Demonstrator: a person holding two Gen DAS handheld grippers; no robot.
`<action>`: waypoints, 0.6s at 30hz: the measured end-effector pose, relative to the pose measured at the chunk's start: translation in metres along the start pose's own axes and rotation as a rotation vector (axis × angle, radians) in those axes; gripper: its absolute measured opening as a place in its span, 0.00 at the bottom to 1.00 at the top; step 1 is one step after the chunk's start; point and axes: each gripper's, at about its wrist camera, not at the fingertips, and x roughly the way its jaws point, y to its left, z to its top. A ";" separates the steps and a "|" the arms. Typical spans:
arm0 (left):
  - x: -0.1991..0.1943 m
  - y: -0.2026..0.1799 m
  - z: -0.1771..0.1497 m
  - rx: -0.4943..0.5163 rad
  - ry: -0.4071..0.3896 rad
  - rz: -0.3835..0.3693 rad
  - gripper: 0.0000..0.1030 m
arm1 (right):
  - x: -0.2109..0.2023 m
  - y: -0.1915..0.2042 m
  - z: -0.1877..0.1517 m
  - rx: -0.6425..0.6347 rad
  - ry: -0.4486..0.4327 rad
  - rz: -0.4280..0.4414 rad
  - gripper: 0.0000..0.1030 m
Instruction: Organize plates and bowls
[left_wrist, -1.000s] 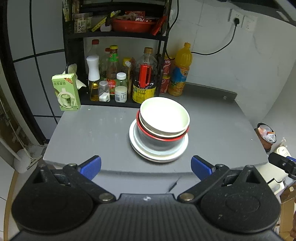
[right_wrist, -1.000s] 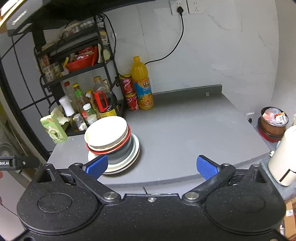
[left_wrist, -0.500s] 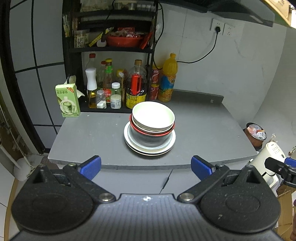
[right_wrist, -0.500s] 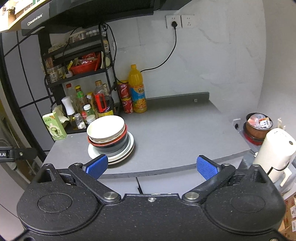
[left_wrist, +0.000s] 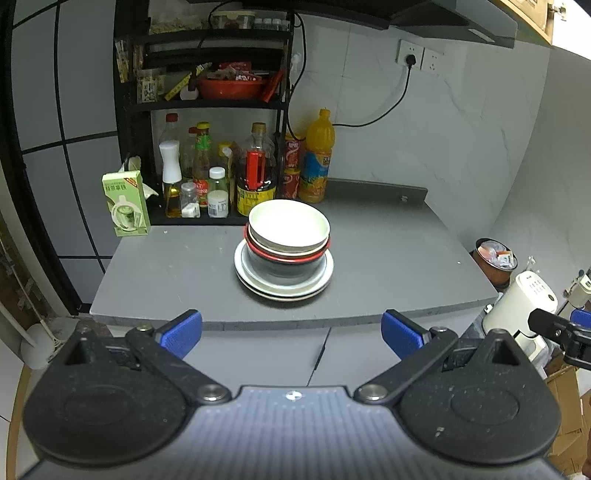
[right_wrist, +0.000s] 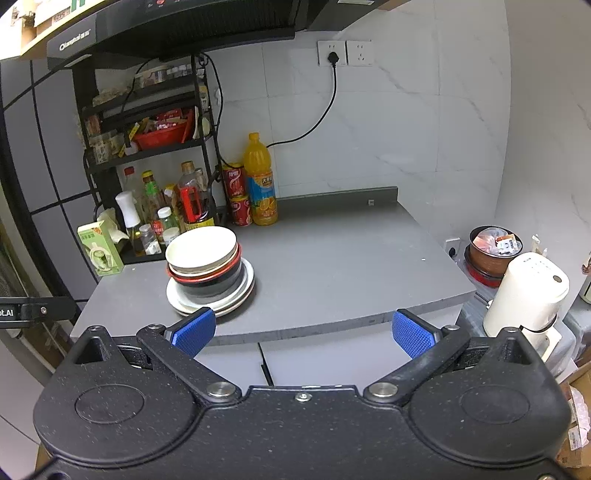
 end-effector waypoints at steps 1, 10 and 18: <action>0.000 0.000 -0.002 0.001 0.002 0.001 0.99 | 0.000 0.001 -0.001 -0.004 0.000 0.001 1.00; 0.001 -0.002 -0.013 0.010 0.012 -0.016 0.99 | -0.004 0.000 -0.004 -0.001 -0.013 -0.019 1.00; 0.004 -0.003 -0.015 0.019 0.008 -0.025 0.99 | -0.001 -0.002 -0.004 0.008 -0.014 -0.032 1.00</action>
